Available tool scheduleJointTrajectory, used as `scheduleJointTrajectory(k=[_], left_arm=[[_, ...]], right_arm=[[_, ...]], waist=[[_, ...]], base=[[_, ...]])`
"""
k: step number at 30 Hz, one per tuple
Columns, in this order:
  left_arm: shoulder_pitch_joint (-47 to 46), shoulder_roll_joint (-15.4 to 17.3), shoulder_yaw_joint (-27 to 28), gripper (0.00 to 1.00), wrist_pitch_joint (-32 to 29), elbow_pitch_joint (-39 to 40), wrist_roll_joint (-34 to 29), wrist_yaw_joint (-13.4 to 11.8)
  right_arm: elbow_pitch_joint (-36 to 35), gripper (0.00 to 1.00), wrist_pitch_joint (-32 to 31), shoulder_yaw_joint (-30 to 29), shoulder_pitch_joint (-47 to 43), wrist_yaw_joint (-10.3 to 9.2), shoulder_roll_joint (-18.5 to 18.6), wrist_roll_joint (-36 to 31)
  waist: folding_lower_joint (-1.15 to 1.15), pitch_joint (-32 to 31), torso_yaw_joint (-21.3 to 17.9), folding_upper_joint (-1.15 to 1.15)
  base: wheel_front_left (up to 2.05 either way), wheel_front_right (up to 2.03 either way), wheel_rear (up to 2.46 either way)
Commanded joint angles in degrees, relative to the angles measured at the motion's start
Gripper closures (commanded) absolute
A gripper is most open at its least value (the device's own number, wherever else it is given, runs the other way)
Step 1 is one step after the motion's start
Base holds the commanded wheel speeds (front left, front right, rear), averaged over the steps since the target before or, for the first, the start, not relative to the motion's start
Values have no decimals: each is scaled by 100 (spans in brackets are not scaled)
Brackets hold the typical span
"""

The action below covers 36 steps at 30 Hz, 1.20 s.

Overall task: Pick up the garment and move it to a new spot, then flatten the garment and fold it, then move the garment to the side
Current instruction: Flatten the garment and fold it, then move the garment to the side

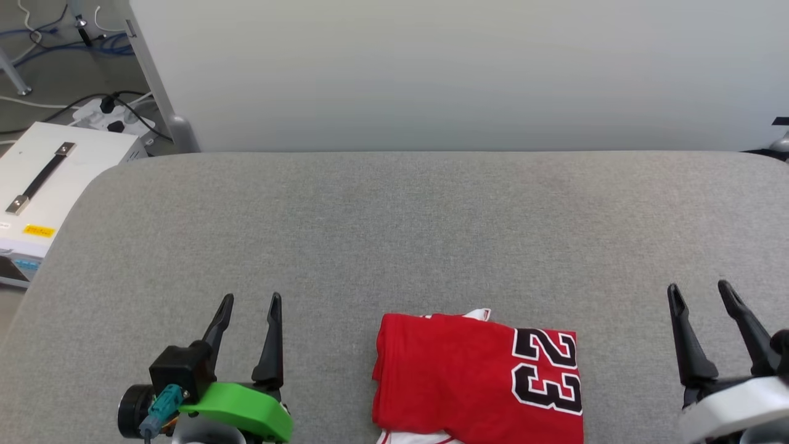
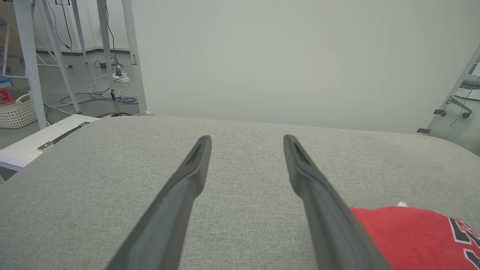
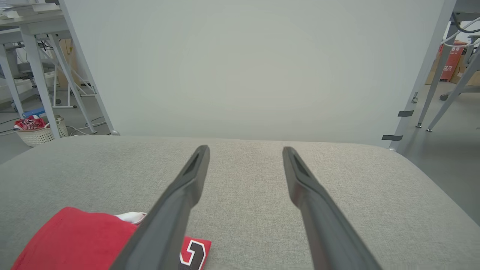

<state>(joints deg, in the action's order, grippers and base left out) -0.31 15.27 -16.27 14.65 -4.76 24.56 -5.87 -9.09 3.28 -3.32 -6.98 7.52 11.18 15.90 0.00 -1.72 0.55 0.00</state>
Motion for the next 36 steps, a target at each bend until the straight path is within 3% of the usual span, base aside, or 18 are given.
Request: scheduleJointTrajectory(k=[1, 18, 27, 36], left_arm=[[103, 55, 23, 0, 27, 4, -53, -32], [164, 65, 65, 0, 32, -73, -73, -52], [-206, -20, 112, 0, 34, 25, -174, 38], [-515, -224, 173, 0, 34, 155, -275, 170]], right_arm=[[-101, 0, 8, 32, -150, -3, -13, -86], [-480, 0, -357, -128, -511, -3, -202, -134], [501, 0, -1410, -696, -397, -3, 298, 1094], [918, 0, -2426, 121, -103, -3, 691, 2440]], waist=[[0, -58, -21, 0], [0, -33, -39, 0], [0, 337, 233, 0], [0, 828, 609, 0]], base=[[0, 0, 0], [0, 0, 0], [0, 0, 0], [0, 0, 0]])
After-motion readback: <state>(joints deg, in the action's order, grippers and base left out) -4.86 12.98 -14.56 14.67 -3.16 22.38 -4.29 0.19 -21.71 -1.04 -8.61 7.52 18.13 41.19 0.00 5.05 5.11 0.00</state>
